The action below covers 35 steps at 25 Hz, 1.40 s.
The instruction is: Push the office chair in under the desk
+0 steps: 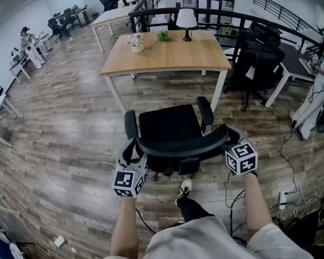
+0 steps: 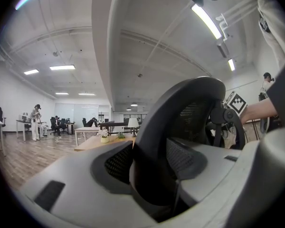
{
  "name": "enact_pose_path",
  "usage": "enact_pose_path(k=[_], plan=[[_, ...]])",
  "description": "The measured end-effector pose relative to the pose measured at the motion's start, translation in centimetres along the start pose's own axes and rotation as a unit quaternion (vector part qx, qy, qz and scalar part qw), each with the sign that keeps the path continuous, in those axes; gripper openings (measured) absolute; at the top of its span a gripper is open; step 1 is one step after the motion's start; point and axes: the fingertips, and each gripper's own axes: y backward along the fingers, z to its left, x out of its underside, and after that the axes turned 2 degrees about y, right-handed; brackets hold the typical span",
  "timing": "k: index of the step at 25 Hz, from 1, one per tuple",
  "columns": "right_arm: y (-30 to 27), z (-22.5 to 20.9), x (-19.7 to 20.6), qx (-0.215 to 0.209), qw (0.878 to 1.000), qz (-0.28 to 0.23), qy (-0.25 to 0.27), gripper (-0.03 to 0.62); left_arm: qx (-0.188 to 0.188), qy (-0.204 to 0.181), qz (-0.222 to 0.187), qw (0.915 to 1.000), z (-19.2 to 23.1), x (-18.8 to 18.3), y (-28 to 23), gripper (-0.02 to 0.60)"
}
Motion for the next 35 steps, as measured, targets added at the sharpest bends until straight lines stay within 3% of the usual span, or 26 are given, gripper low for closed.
enact_pose_path(k=[17, 35], plan=[[-12.7, -7.8, -4.0, 0.007, 1.0, 0.002, -0.003, 0.23, 0.007, 0.004, -0.011, 0.9999, 6.7, -0.3, -13.9, 0.255], [-24.7, -11.9, -8.2, 0.0, 1.0, -0.008, -0.012, 0.218, 0.033, 0.0, -0.014, 0.9994, 16.2, -0.8, -25.9, 0.252]])
